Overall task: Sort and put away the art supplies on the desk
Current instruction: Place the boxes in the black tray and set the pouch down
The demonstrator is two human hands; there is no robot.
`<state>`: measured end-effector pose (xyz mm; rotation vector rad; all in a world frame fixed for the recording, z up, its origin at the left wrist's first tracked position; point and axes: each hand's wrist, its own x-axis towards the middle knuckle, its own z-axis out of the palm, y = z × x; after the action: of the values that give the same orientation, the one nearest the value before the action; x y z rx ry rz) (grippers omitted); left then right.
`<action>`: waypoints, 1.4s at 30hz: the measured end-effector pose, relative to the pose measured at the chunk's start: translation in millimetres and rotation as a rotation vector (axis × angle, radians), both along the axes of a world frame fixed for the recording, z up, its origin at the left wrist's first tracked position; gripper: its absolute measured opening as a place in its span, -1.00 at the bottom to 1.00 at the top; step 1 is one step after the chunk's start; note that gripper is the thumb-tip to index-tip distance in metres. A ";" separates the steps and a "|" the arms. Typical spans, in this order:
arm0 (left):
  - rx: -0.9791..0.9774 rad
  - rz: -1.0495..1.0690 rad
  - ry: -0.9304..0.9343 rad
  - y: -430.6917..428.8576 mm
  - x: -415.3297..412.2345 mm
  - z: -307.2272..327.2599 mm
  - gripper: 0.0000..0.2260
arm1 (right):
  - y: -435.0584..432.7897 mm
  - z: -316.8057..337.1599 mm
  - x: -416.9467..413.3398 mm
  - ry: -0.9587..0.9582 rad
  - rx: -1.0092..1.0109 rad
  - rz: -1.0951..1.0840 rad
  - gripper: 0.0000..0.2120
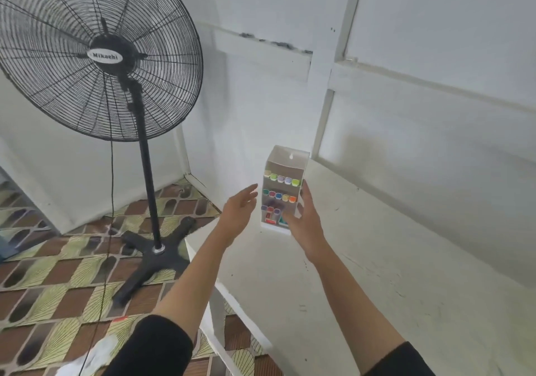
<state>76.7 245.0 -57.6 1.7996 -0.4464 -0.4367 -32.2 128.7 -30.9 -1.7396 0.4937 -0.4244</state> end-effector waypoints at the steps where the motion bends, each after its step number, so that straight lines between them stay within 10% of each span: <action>1: -0.004 -0.037 -0.006 -3.4 -1.5 3.4 -0.64 | -0.2 0.1 2.3 -0.004 0.014 -0.010 -0.31; 17: -0.076 -0.366 -0.092 -91.2 -63.7 15.1 -0.74 | -52.9 16.0 -69.4 -0.083 0.055 -0.234 -0.55; 42: -0.065 -0.967 -0.239 -234.7 -251.7 10.8 -0.63 | -141.6 18.5 -291.0 0.004 0.050 -0.731 -0.37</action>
<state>-175.0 10.4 -46.8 1.4776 -1.4928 -0.8472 -323.2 -12.9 -12.4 -1.4671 1.1373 -0.9096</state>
